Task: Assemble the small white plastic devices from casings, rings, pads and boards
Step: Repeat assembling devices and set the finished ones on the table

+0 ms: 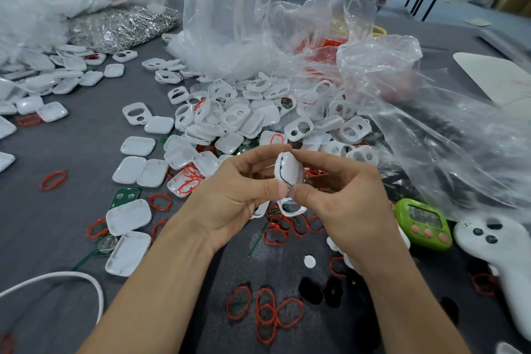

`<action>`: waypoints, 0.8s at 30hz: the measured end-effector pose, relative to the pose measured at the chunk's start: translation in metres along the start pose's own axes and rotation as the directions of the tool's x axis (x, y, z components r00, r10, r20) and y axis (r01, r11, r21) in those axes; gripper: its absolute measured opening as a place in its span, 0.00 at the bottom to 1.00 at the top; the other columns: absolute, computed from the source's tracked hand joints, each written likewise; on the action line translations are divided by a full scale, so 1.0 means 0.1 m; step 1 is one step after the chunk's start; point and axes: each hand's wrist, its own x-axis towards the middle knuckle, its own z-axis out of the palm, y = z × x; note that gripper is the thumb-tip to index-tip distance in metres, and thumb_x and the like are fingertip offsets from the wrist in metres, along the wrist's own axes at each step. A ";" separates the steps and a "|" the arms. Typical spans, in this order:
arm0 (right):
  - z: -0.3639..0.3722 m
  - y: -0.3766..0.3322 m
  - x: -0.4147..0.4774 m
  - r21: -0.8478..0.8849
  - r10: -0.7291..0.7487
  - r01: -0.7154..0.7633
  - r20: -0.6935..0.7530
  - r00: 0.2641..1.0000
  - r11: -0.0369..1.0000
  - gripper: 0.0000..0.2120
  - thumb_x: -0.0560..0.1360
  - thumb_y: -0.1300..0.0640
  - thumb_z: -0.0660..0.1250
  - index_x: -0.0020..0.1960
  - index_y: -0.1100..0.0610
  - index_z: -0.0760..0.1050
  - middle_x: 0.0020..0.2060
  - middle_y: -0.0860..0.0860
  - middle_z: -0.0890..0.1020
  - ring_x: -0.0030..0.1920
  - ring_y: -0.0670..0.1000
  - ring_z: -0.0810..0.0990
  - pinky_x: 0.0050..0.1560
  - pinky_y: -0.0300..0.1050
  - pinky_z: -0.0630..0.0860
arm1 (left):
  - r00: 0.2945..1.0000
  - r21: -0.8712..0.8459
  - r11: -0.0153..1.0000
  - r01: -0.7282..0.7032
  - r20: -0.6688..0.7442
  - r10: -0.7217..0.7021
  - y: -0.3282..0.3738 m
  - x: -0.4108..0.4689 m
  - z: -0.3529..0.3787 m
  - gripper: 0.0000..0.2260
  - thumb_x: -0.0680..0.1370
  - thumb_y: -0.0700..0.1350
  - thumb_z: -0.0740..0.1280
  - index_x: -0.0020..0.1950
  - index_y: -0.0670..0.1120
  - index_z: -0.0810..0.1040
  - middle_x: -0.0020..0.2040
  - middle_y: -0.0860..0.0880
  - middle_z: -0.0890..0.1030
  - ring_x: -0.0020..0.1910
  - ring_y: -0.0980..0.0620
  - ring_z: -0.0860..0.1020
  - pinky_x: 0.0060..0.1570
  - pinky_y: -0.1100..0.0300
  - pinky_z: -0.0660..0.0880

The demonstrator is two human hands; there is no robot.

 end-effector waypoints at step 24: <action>0.08 -0.14 -0.17 -0.489 -0.249 0.163 -0.115 0.962 0.857 0.23 0.70 0.60 0.81 0.64 0.48 0.84 0.53 0.43 0.87 0.53 0.44 0.82 0.58 0.34 0.75 | 0.999 -0.048 0.998 0.041 -0.015 -0.042 0.02 -0.05 0.06 0.22 0.61 0.30 0.78 0.53 0.45 0.89 0.50 0.43 0.87 0.49 0.48 0.86 0.47 0.60 0.83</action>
